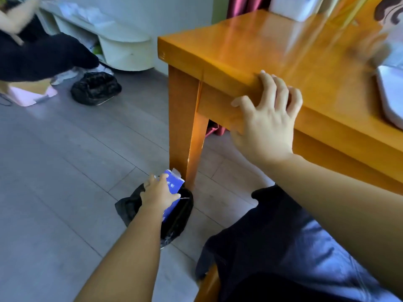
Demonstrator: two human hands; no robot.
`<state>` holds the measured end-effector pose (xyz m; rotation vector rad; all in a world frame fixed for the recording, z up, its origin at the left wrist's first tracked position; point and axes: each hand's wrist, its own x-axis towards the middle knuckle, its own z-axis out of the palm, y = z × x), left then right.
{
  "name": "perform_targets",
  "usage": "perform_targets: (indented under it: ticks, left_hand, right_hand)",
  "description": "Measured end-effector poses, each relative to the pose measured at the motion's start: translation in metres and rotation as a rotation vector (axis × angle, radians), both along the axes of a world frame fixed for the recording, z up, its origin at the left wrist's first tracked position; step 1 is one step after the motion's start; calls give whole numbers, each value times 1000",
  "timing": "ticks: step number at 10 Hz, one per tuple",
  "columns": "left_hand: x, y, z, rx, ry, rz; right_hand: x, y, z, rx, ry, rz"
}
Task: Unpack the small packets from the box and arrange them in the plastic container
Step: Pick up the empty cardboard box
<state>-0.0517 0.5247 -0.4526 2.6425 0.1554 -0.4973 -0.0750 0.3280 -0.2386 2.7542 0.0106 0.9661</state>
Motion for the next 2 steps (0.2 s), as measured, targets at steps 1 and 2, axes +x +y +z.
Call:
perform_targets:
  ticks: [1,2]
  left_hand:
    - [7,1,2,-63,-9,1]
    - [19,-9,28,-175,-209,43]
  right_hand:
    - [0,1,1,8,-13,7]
    - [2,0,0,21,1,14]
